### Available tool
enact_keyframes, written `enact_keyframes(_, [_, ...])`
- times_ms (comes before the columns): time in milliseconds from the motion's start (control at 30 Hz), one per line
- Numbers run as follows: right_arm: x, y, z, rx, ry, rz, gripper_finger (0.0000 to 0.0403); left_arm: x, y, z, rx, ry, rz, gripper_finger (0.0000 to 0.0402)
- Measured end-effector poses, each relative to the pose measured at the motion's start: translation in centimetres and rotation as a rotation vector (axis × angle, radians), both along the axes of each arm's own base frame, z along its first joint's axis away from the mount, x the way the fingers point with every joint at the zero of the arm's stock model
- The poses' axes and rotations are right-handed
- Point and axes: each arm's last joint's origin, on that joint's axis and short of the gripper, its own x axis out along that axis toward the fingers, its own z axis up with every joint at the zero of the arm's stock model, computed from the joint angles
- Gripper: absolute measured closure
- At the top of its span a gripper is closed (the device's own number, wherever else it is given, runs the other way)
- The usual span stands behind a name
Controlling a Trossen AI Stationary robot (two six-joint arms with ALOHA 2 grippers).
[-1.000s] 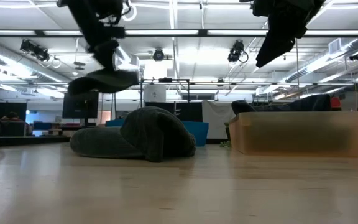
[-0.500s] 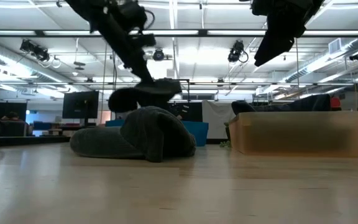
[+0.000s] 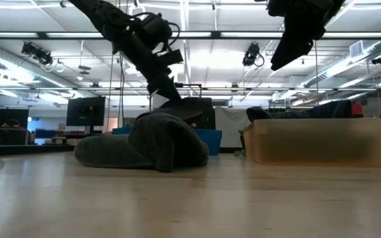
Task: Pick & Place hat
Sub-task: Put the top left black cap into the blue bin
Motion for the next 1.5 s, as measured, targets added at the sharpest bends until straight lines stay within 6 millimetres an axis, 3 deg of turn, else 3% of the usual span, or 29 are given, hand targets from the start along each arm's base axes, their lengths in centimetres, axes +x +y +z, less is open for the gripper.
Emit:
enact_keyframes(267, [0.0, 0.0, 0.0, 0.000, 0.000, 0.000, 0.0215, -0.8, -0.1, -2.1, -0.039, 0.193, 0.039, 0.0397])
enact_keyframes(500, [0.0, 0.0, 0.0, 0.000, 0.000, 0.000, 0.0215, -0.2, 0.0, -4.7, -0.037, 0.308, -0.007, 0.0398])
enact_keyframes(933, [0.0, 0.0, 0.0, 0.000, 0.001, 0.000, 0.0215, -0.4, -2.9, -5.3, -0.034, 0.475, -0.156, 0.0390])
enact_keyframes(1067, [0.0, 0.0, 0.0, 0.000, 0.001, 0.000, 0.0215, -0.2, -3.2, -5.2, 0.004, 0.494, -0.144, 0.0364])
enact_keyframes(1333, [0.0, 0.0, 0.0, 0.000, 0.001, 0.000, 0.0215, -0.2, -3.7, -5.0, 0.071, 0.524, -0.082, 0.0270])
enact_keyframes(1500, [0.0, 0.0, 0.0, 0.000, 0.001, 0.000, 0.0215, -0.3, -4.6, -2.0, 0.099, 0.480, -0.094, 0.0240])
